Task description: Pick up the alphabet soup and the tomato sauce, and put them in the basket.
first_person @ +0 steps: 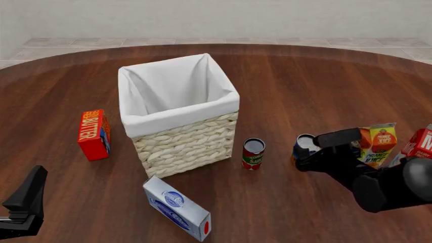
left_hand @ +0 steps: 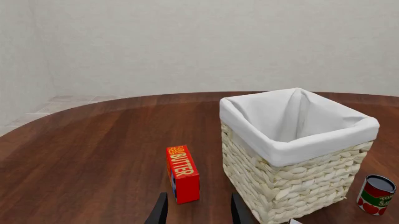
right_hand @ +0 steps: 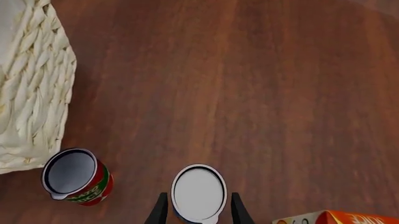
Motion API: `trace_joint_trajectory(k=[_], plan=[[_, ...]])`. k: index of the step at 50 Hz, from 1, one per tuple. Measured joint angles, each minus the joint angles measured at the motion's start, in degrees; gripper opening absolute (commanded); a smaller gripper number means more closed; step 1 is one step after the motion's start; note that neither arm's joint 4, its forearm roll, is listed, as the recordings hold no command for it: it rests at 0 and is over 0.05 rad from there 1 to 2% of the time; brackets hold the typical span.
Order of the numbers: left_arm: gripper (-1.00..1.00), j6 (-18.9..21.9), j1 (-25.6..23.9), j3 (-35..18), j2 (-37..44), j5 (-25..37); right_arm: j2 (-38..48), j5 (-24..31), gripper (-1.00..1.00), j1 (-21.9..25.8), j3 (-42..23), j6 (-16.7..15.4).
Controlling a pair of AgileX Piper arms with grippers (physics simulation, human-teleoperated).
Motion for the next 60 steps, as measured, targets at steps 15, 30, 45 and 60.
trace_joint_trajectory(k=[15, 30, 45, 60], plan=[[1.0, 0.0, 0.0, 0.0, 0.0, 0.0, 0.9, -1.3, -1.0, 0.4, 0.0, -0.5], [1.0, 0.0, 0.0, 0.0, 0.0, 0.0, 0.3, -1.4, -1.0, 0.2, 0.4, -0.3], [1.0, 0.0, 0.0, 0.0, 0.0, 0.0, -4.8, 2.0, -1.0, 0.4, 0.4, -0.7], [1.0, 0.0, 0.0, 0.0, 0.0, 0.0, -10.6, 5.9, -1.0, 1.0, 0.0, -1.2]])
